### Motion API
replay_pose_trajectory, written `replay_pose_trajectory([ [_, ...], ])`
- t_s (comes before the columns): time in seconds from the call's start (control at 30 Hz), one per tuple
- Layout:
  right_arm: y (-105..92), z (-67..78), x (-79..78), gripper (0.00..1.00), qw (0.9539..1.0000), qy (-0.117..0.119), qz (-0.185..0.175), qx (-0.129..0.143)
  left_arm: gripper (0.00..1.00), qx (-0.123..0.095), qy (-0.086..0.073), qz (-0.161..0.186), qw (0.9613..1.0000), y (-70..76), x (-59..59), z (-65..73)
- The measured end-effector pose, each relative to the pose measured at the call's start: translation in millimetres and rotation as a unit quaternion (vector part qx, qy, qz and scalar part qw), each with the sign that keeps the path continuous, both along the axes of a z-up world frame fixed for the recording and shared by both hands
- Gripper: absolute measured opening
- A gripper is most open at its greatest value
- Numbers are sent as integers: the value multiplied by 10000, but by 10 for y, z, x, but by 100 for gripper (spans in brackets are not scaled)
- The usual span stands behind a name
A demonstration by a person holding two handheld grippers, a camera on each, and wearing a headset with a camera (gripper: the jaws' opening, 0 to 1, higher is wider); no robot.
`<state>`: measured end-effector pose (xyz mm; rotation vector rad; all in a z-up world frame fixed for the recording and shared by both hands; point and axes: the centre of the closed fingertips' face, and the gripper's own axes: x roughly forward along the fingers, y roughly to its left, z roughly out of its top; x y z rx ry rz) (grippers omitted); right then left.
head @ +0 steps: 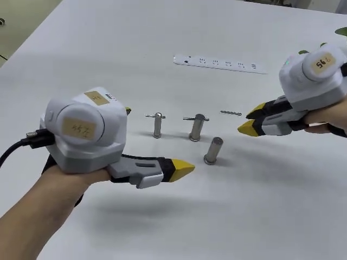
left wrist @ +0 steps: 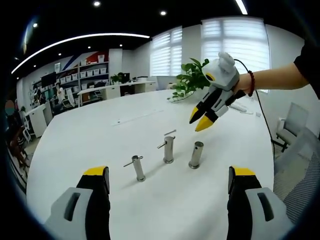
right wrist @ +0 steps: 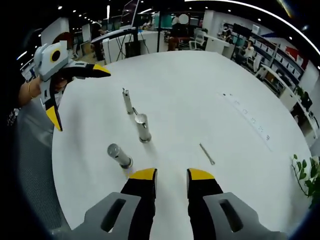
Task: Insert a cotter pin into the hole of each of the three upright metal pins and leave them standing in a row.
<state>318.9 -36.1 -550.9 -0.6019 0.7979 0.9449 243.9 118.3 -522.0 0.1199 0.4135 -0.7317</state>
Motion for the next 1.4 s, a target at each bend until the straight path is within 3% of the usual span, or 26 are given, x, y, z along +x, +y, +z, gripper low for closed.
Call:
replay_pose_trajectory([
  [0.33, -101, -64, 241, 15, 9975, -71, 371, -604, 98, 64, 26, 17, 10000, 35, 19, -34],
  [0.7, -157, -216, 454, 10, 9937, -85, 624, -922, 98, 127, 70, 1, 9999, 41, 19, -86],
  [1.07, -141, -346, 679, 10, 9906, -99, 802, -1100, 97, 163, 85, 11, 9998, 60, 12, -106],
  [1.4, -120, -501, 763, 9, 9881, 101, 960, -1201, 97, 185, 143, 21, 9997, 77, 4, -143],
])
